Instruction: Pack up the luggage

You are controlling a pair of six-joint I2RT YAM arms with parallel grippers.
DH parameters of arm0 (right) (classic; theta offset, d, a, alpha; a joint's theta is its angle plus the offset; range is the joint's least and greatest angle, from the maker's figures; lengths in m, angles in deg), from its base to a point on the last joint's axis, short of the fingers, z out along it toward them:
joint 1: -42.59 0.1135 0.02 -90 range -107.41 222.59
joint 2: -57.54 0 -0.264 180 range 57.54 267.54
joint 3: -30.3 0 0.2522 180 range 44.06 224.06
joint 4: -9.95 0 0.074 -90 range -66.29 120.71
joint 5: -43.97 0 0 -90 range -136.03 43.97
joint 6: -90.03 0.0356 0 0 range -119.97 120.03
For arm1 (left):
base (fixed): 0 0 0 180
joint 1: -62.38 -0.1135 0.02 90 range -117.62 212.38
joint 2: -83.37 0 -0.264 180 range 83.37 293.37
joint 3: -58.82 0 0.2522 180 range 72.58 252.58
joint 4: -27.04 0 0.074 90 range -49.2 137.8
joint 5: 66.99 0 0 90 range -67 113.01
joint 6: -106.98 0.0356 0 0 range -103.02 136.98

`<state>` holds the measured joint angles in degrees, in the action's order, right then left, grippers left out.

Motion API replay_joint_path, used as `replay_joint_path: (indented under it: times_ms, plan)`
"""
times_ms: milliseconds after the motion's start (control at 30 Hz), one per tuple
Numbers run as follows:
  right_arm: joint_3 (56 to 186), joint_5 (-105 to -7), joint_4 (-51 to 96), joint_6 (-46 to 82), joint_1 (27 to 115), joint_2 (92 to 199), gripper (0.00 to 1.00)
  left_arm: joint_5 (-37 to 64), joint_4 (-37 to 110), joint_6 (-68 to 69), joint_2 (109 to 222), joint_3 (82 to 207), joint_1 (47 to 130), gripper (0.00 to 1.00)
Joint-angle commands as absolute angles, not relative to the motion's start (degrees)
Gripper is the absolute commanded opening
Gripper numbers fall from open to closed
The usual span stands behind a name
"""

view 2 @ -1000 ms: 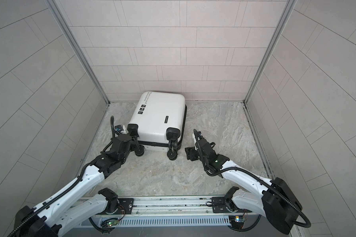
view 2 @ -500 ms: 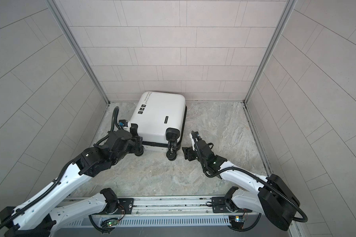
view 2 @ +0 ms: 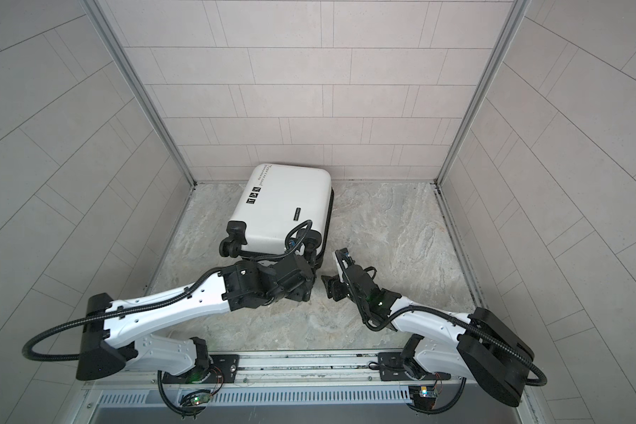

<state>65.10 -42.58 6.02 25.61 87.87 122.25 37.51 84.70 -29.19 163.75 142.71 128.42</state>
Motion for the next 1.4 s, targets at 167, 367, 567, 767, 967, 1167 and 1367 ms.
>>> replay_joint_path:
  times_ms: [167, 367, 567, 767, 967, 1167, 1367]
  plan:
    - [60.8, -37.3, 5.4, 26.8, 88.1, 113.9, 0.75, 41.1, 83.2, -31.5, 169.8, 146.1, 127.9, 0.87]
    - [60.3, -37.2, 6.6, 26.6, 88.1, 110.9, 0.75, 42.0, 81.5, -31.2, 169.6, 144.2, 125.9, 0.89]
    - [60.4, -38.0, 4.4, 25.8, 88.1, 112.0, 0.75, 40.4, 81.1, -28.4, 173.1, 146.7, 122.2, 0.89]
    - [60.7, -40.6, 0.8, 24.5, 88.3, 114.3, 0.72, 39.7, 81.1, -26.1, 176.6, 150.0, 120.1, 0.88]
    - [60.3, -42.2, -3.8, 22.0, 90.2, 117.5, 0.68, 38.9, 80.5, -25.6, 179.0, 151.8, 118.8, 0.74]
    - [60.2, -43.7, -7.6, 21.2, 90.5, 119.5, 0.69, 37.2, 81.1, -24.9, 180.1, 153.8, 118.6, 0.4]
    - [61.8, -47.5, -10.7, 20.8, 90.5, 123.2, 0.67, 35.5, 81.4, -22.5, 180.4, 156.9, 118.6, 0.07]
